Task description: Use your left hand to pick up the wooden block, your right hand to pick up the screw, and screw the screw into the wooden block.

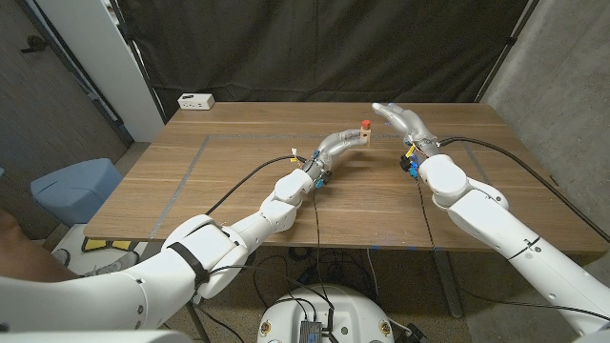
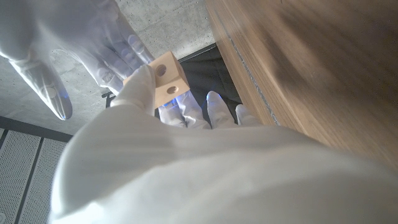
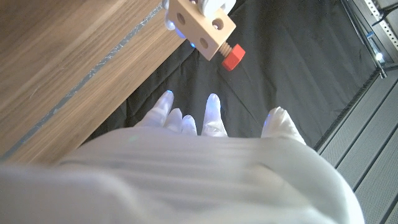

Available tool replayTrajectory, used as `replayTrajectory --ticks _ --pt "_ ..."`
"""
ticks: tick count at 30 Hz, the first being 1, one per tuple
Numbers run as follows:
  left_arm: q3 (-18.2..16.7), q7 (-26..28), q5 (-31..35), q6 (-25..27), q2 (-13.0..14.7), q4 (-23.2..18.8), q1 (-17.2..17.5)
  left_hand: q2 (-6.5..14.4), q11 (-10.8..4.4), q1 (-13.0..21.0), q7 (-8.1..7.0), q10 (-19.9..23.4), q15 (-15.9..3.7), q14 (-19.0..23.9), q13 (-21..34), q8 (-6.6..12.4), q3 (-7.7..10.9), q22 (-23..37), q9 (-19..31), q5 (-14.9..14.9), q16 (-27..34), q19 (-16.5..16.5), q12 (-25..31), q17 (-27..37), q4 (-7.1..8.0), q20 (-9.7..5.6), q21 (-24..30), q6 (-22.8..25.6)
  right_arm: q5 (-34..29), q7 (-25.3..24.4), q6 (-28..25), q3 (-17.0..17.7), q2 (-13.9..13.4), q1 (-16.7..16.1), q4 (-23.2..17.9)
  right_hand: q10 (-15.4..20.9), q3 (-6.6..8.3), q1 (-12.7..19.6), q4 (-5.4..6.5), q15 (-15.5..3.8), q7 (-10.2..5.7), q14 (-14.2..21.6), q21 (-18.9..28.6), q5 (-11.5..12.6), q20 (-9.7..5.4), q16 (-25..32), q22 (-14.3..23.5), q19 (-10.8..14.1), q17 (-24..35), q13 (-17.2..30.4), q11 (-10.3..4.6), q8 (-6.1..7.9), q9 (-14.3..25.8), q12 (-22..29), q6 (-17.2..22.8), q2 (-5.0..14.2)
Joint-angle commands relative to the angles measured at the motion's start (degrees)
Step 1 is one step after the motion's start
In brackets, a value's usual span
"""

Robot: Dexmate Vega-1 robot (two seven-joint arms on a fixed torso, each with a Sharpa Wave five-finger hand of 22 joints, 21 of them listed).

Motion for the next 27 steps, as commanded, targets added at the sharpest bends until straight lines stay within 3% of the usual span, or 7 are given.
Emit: replayTrajectory --ticks 1,6,11,27 --pt "-0.12 -0.23 -0.08 -0.80 -0.43 0.84 -0.08 0.50 -0.16 0.13 -0.73 0.21 -3.14 0.04 -0.01 0.39 0.41 0.28 0.11 0.39 -0.02 0.63 -0.13 0.23 0.37 0.18 0.39 2.61 3.65 0.00 4.91 -0.10 1.81 -1.23 2.05 -4.03 -0.69 -2.13 0.54 1.36 0.14 -5.85 -0.33 -0.15 0.76 -0.48 0.02 -3.93 -0.01 -0.20 0.34 -0.31 -0.03 -0.08 -1.29 0.61" --pt "-0.17 -0.58 -0.19 -1.23 -0.74 1.60 -0.26 0.48 -0.21 0.13 -0.72 0.22 -3.26 0.14 0.00 0.42 0.40 0.28 0.12 0.39 0.02 0.72 -0.13 0.23 0.36 0.16 0.42 2.67 4.49 0.19 5.64 -0.46 2.20 -1.08 2.43 -7.62 -0.96 -3.77 1.09 1.55 0.37 -10.48 -0.28 -0.07 0.43 -0.35 0.01 -7.35 0.03 -0.38 0.17 -0.37 -0.09 -0.08 -2.27 1.48" --pt "-0.15 -0.68 -0.14 -1.01 -0.49 1.13 -0.08 0.46 -0.29 0.12 -0.77 0.26 -3.22 0.26 -0.04 0.42 0.42 0.28 0.11 0.40 0.04 0.70 -0.14 0.22 0.36 0.17 0.41 2.68 5.28 0.30 7.19 -0.68 2.82 -1.11 3.18 -9.33 -1.20 -4.99 1.60 1.40 0.42 -12.18 -0.28 -0.06 0.19 -0.11 0.02 -9.08 0.15 -0.47 -0.01 -0.31 -0.13 -0.05 -2.43 1.93" --pt "0.06 -0.74 0.04 -0.09 0.04 -0.13 0.17 0.56 -0.19 0.08 -0.69 0.18 -3.15 0.19 -0.03 0.39 0.48 0.29 0.11 0.43 -0.01 0.69 -0.17 0.23 0.41 0.24 0.39 2.57 6.30 -1.00 9.47 -0.81 4.08 -2.16 3.42 -10.40 -1.50 -6.36 2.13 1.41 0.01 -13.47 -0.24 -0.05 0.28 0.20 0.03 -11.01 0.25 -0.57 -0.19 -0.12 -0.20 0.19 -2.00 2.27"
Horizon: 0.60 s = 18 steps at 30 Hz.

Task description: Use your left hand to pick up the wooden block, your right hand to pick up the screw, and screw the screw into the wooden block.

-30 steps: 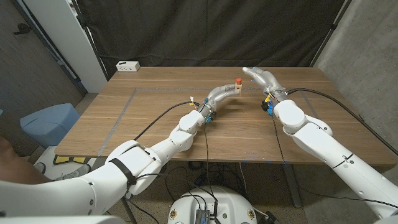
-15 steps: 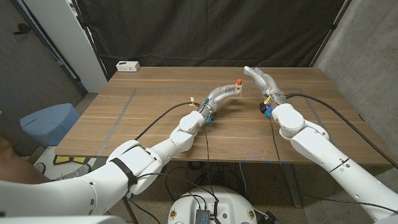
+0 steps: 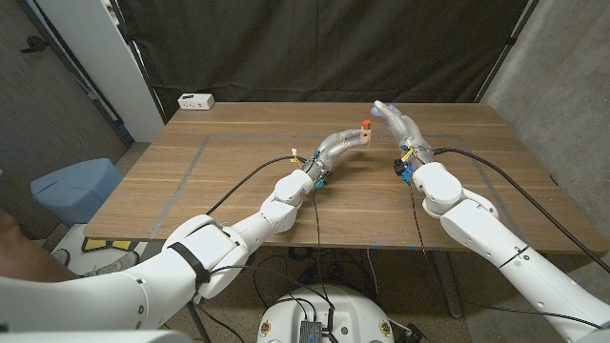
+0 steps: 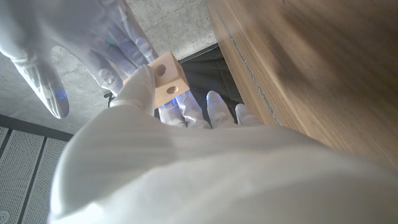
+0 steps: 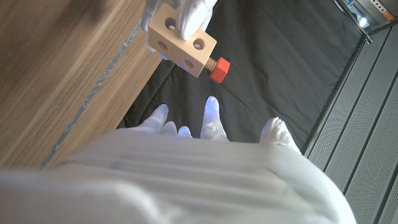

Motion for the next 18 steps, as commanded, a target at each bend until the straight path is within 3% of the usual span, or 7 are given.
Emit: replayTrajectory --ticks 1,18 --pt "0.14 -0.16 0.10 0.61 0.11 -0.37 0.12 0.75 -0.18 0.31 -0.69 0.18 -3.14 0.20 -0.03 0.38 0.49 0.29 0.06 0.21 -0.01 0.38 -0.17 0.23 0.40 -0.05 0.38 2.56 1.23 -0.75 1.52 -0.09 0.87 -0.81 0.05 -0.59 0.07 -0.67 0.26 -0.08 -0.36 -2.42 -0.21 -0.05 -0.17 0.44 0.02 -0.40 0.09 -0.06 0.06 0.33 0.05 0.21 0.11 -0.02" --pt "0.30 0.30 0.31 1.25 0.39 -1.03 0.41 0.77 -0.17 0.29 -0.71 0.34 -3.08 0.23 -0.02 0.42 0.51 0.29 0.08 0.23 -0.01 0.42 -0.12 0.23 0.41 -0.14 0.39 2.60 1.88 -0.66 1.59 -0.84 1.10 -1.02 0.74 -0.40 0.16 -0.97 -0.06 -0.76 -0.71 -2.65 0.28 0.04 0.02 0.86 0.01 -0.88 -0.27 -0.16 -0.03 1.49 -0.01 0.74 4.14 0.30"
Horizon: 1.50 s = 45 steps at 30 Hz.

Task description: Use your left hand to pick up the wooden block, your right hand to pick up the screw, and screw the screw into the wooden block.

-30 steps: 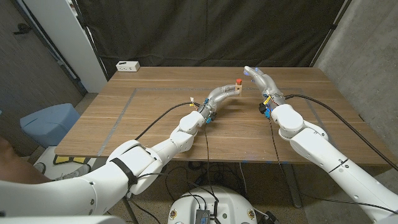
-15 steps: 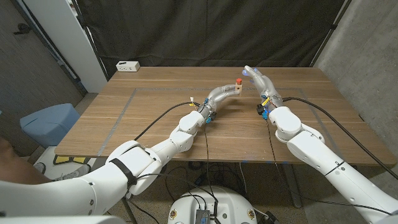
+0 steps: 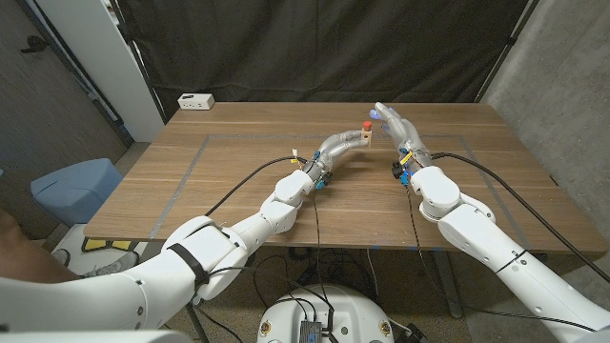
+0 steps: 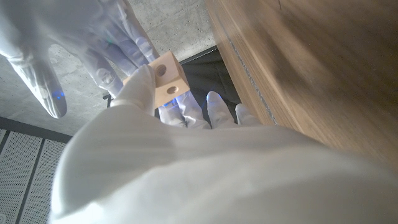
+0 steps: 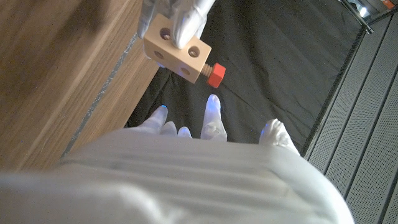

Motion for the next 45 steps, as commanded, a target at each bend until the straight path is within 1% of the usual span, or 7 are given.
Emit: replayTrajectory --ticks 1,7,13,26,31,38,45 --pt "0.16 0.25 0.15 0.59 0.21 -0.37 0.09 0.47 -0.11 0.11 -0.68 0.27 -3.06 0.22 -0.02 0.41 0.51 0.29 0.12 0.28 -0.01 0.36 -0.15 0.23 0.41 -0.06 0.39 2.57 0.42 -0.04 0.81 -0.57 0.51 -0.13 0.92 0.02 0.16 -0.30 -0.09 -0.22 0.23 -2.57 0.32 0.04 -0.01 0.61 0.01 -0.08 -0.04 0.10 -0.23 0.52 -0.02 0.27 1.48 0.08" --pt "0.16 0.06 0.07 0.61 0.05 0.10 -0.11 0.46 -0.09 0.11 -0.69 0.24 -3.21 0.24 -0.01 0.42 0.52 0.29 0.12 0.28 -0.01 0.32 -0.16 0.23 0.41 -0.05 0.37 2.60 0.29 -0.14 1.43 -0.89 0.88 -0.02 1.56 0.22 0.20 -0.36 -0.20 -0.31 0.58 -2.54 0.45 0.04 0.03 0.72 0.00 -0.03 -0.15 0.09 -0.55 0.75 0.01 0.40 2.59 0.18" --pt "0.12 0.04 0.07 0.35 -0.11 0.68 -0.38 0.43 -0.15 0.05 -0.65 0.33 -3.20 0.25 -0.01 0.43 0.53 0.29 0.12 0.29 -0.04 0.33 -0.12 0.22 0.42 -0.03 0.37 2.62 0.30 -0.26 1.68 -1.14 1.26 0.13 2.01 0.34 0.23 -0.37 -0.28 -0.34 0.84 -2.48 0.54 0.05 0.05 0.78 0.00 0.09 -0.22 0.08 -0.59 0.75 0.04 0.47 2.89 0.22" --pt "0.01 -0.17 -0.04 0.10 -0.38 1.53 -0.73 0.47 -0.26 0.07 -0.65 0.30 -3.23 0.25 0.00 0.44 0.51 0.29 0.11 0.29 -0.02 0.28 -0.13 0.24 0.42 0.01 0.35 2.65 0.45 -0.31 1.93 -1.32 1.60 0.41 2.33 1.01 0.31 -0.44 -0.54 -0.11 1.15 -2.06 0.85 0.05 0.63 1.02 -0.02 0.77 -0.42 0.08 -0.54 0.65 0.12 0.73 3.57 0.30" --pt "-0.02 -0.29 -0.13 0.18 -0.37 1.49 -0.69 0.47 -0.14 0.09 -0.82 0.32 -3.22 0.26 0.01 0.45 0.54 0.29 0.11 0.30 -0.03 0.30 -0.12 0.23 0.40 0.06 0.36 2.67 0.50 -0.33 1.74 -1.30 1.49 0.33 2.11 1.24 0.34 -0.49 -0.64 -0.22 1.11 -1.85 0.90 0.05 0.57 1.13 -0.03 0.93 -0.50 0.09 -0.85 0.69 0.15 0.79 4.08 0.34" --pt "-0.03 -0.17 -0.10 0.08 -0.40 1.46 -0.54 0.47 -0.23 0.07 -0.69 0.33 -3.19 0.32 0.01 0.45 0.58 0.29 0.11 0.31 -0.03 0.27 -0.12 0.22 0.40 0.05 0.35 2.68 0.61 -0.57 1.76 -1.19 1.45 -0.06 1.89 1.56 0.36 -0.61 -0.74 -0.19 1.30 -1.40 1.03 0.04 0.88 1.32 -0.04 1.34 -0.56 0.09 -0.91 0.73 0.19 0.87 4.69 0.36" --pt "0.01 -0.15 -0.08 0.15 -0.25 0.95 -0.28 0.47 -0.22 0.06 -0.74 0.33 -3.17 0.34 0.02 0.47 0.51 0.29 0.10 0.29 0.01 0.32 -0.12 0.25 0.41 -0.06 0.37 2.71 0.86 -0.76 2.00 -1.11 1.68 -0.29 1.97 2.05 0.40 -0.69 -0.82 -0.25 1.36 -1.16 1.11 0.04 0.89 1.42 -0.05 1.66 -0.61 0.09 -1.33 0.79 0.22 1.01 5.27 0.43"
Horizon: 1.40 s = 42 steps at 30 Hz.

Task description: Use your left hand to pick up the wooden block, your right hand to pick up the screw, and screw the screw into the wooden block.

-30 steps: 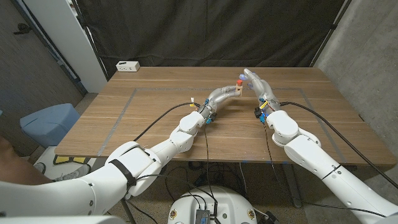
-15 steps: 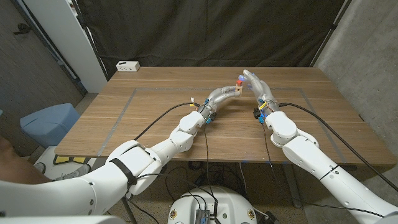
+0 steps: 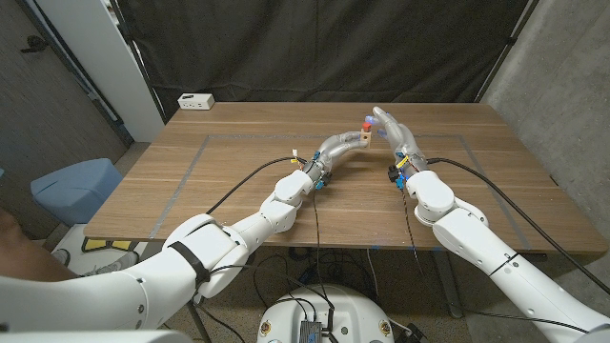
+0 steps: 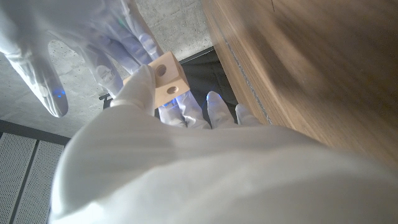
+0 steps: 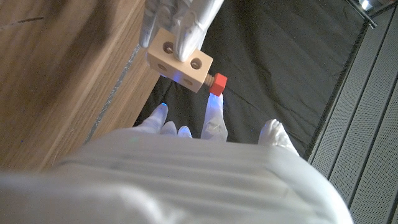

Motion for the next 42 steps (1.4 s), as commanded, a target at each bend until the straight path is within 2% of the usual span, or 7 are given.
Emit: replayTrajectory --ticks 1,10,26,42 --pt "0.01 0.04 -0.01 -0.08 0.12 -0.57 0.37 0.51 -0.29 0.01 -0.77 0.32 -3.18 0.41 0.02 0.49 0.51 0.29 0.10 0.26 0.01 0.19 -0.12 0.22 0.34 0.05 0.37 2.77 0.35 -0.44 0.20 0.14 0.28 -0.52 -0.16 0.47 0.06 -0.40 -0.51 -0.30 0.09 -1.10 0.46 0.04 0.22 0.55 -0.06 0.66 0.07 0.08 -0.15 0.38 0.08 0.42 1.04 0.13" --pt "0.05 0.11 -0.03 0.41 0.39 -1.44 0.71 0.61 -0.17 -0.04 -0.70 0.32 -3.21 0.34 0.02 0.48 0.57 0.29 0.10 0.27 -0.02 0.26 -0.13 0.24 0.39 0.01 0.40 2.71 0.06 -1.31 0.09 0.29 0.40 -0.95 -0.61 1.13 0.22 -0.33 -0.83 -0.43 0.19 -0.30 0.65 0.05 0.72 0.79 -0.08 1.57 -0.07 0.08 -0.20 0.60 0.13 0.52 2.52 0.20" --pt "-0.12 -0.37 -0.37 0.25 -0.07 -0.05 0.20 0.62 -0.19 0.00 -0.65 0.34 -3.16 0.38 0.03 0.44 0.58 0.29 0.10 0.28 -0.01 0.34 -0.12 0.24 0.36 0.09 0.41 2.62 -0.57 -2.82 -0.46 0.40 0.91 -1.27 -1.06 3.32 0.56 -0.23 -1.41 -0.91 0.32 1.65 0.92 0.05 1.18 1.29 -0.11 3.45 -0.30 0.07 -1.27 1.08 0.20 0.93 5.76 0.28" --pt "-0.31 -0.49 -0.56 0.22 -0.36 0.98 -0.09 0.66 -0.15 -0.11 -0.56 0.39 -3.19 0.37 0.04 0.48 0.63 0.30 0.11 0.29 -0.04 0.33 -0.11 0.24 0.43 0.06 0.40 2.68 -0.47 -3.30 -1.12 0.28 1.26 -1.37 -1.03 5.32 0.87 -0.17 -1.90 -1.57 0.67 3.15 0.92 0.03 0.99 1.52 -0.12 4.78 -0.47 0.07 -2.22 1.80 0.30 1.14 9.65 0.41"
